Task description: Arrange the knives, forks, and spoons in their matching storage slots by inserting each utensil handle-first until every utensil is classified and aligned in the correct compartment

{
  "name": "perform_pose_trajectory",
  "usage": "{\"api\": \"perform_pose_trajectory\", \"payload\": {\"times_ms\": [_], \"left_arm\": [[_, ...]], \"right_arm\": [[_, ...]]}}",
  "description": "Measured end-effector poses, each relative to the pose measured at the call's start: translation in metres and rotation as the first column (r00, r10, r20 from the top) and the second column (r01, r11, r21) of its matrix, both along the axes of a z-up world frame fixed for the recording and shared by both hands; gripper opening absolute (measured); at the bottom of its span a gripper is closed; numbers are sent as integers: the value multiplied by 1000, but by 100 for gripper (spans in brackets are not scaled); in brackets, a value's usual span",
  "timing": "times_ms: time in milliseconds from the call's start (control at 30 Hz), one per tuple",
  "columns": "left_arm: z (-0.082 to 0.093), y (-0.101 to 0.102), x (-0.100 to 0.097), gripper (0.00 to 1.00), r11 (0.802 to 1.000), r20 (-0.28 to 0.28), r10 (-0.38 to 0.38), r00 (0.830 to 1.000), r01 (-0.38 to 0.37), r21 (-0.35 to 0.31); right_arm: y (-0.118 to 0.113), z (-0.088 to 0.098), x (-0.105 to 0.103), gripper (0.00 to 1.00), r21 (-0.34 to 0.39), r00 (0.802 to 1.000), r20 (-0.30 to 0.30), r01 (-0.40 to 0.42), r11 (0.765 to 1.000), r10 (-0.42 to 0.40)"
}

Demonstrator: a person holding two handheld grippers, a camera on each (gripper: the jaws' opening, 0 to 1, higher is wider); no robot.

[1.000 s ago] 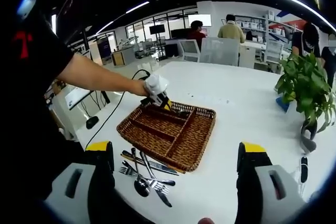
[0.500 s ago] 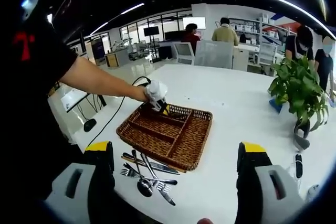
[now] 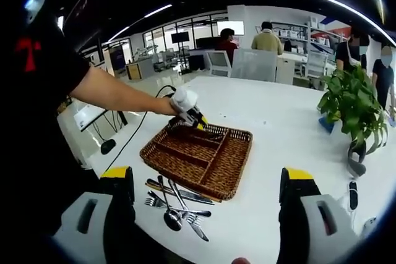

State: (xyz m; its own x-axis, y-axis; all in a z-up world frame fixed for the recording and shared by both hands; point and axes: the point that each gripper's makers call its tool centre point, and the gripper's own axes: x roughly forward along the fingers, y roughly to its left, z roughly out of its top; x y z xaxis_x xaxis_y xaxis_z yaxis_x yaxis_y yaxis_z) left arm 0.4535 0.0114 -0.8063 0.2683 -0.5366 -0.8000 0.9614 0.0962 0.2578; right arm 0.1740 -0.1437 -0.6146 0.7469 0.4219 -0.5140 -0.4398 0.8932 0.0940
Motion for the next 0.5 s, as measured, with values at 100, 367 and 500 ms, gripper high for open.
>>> {"api": "perform_pose_trajectory", "payload": {"times_ms": [100,367,500], "left_arm": [[23,-6,4,24,994,-16,48,999,-50,-95],[93,11,9,57,943,5,205,979,-196,-270],[125,28,-9,64,923,40,224,974,-199,-329]], "right_arm": [[0,2,2,99,4,1000,11,-12,1000,12],[-4,4,19,99,-5,998,39,-43,999,43],[-4,1,27,99,-28,996,43,-75,997,76]]}}
